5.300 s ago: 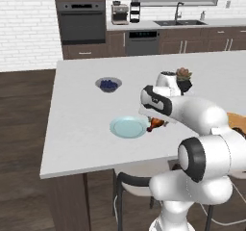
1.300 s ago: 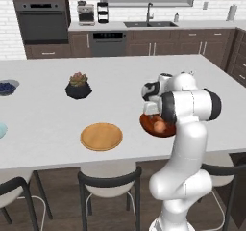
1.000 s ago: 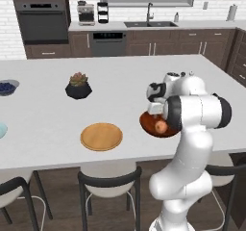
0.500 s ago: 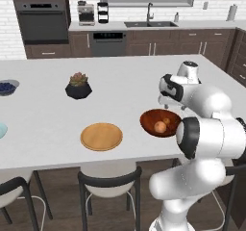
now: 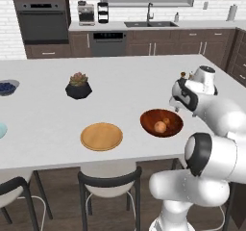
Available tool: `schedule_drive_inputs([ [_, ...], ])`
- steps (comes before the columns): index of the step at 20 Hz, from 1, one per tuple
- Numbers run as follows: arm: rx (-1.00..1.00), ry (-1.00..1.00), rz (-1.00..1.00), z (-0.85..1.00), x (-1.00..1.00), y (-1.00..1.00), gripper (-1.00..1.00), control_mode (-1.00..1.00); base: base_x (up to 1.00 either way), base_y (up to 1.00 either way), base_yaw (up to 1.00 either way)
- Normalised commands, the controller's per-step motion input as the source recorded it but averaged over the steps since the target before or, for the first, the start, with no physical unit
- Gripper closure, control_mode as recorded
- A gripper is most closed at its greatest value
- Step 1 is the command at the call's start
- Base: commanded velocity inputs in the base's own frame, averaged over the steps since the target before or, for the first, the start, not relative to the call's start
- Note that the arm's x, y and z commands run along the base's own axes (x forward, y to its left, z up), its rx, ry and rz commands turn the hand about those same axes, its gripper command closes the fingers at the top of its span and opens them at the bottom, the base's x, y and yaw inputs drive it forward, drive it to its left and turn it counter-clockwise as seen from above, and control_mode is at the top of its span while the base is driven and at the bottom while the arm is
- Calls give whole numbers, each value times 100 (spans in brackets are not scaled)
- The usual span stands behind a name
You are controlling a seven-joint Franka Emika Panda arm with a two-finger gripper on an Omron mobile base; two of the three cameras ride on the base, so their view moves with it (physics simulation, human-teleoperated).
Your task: Pick the chicken drumstick and onion from their plates and place them in the bowl. Then put the bowl in the fridge.
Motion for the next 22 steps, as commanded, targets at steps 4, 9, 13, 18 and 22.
schedule_drive_inputs([
  [4,25,1,6,-16,0,-54,-100,-100,0,0,0],
  [9,0,4,5,-19,10,-7,-100,-100,0,0,0],
  [13,0,5,2,-56,22,0,-100,-100,0,0,0],
  [18,1,0,2,-47,31,0,-100,-100,0,0,0],
  [22,6,-3,1,-32,31,0,-100,-100,0,0,0],
])
